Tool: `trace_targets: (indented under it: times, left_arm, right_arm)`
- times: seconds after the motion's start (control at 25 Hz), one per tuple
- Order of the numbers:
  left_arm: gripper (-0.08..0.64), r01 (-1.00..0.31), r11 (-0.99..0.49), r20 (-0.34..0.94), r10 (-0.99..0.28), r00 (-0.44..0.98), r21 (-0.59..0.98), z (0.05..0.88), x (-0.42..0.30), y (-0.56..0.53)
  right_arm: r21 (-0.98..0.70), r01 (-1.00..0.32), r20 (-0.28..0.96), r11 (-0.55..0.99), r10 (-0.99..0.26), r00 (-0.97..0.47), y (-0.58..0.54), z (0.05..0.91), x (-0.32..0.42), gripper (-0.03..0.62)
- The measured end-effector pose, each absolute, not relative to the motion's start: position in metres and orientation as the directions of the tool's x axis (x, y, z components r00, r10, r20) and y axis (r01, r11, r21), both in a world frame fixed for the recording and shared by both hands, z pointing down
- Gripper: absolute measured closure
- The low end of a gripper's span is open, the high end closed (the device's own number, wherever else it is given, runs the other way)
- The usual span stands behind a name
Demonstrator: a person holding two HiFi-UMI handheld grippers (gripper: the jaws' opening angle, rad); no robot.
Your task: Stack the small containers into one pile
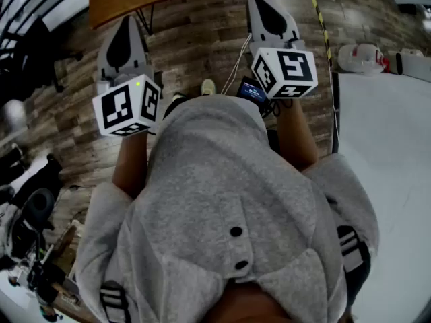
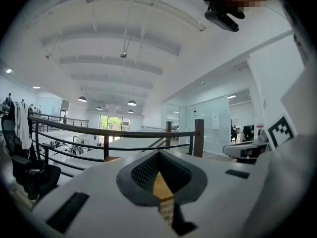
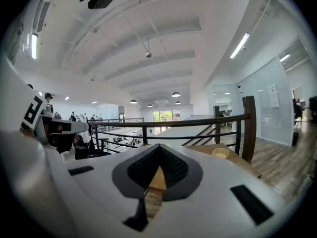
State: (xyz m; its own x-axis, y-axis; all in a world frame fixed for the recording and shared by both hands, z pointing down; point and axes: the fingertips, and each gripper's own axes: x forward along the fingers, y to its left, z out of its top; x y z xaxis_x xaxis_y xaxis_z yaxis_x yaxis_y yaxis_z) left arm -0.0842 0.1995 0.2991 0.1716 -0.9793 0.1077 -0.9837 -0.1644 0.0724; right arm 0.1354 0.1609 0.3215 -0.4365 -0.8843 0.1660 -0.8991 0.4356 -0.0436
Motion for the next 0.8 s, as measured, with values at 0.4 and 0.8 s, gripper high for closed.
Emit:
trace_targets:
  times: [0.4, 0.8]
  left_arm:
    - [0.549, -0.985, -0.162, 0.087, -0.982, 0.166, 0.055, 0.293, -0.079, 0.194]
    - [0.549, -0.99, -0.14, 0.083, -0.986, 0.142, 0.028, 0.283, -0.077, 0.2]
  right_arm:
    - [-0.069, -0.89, 0.148, 0.451, -0.878, -0.456, 0.158, 0.319, 0.137, 0.581]
    - [-0.092, -0.88, 0.143, 0.466, -0.868, -0.475, 0.159, 0.319, 0.138, 0.581]
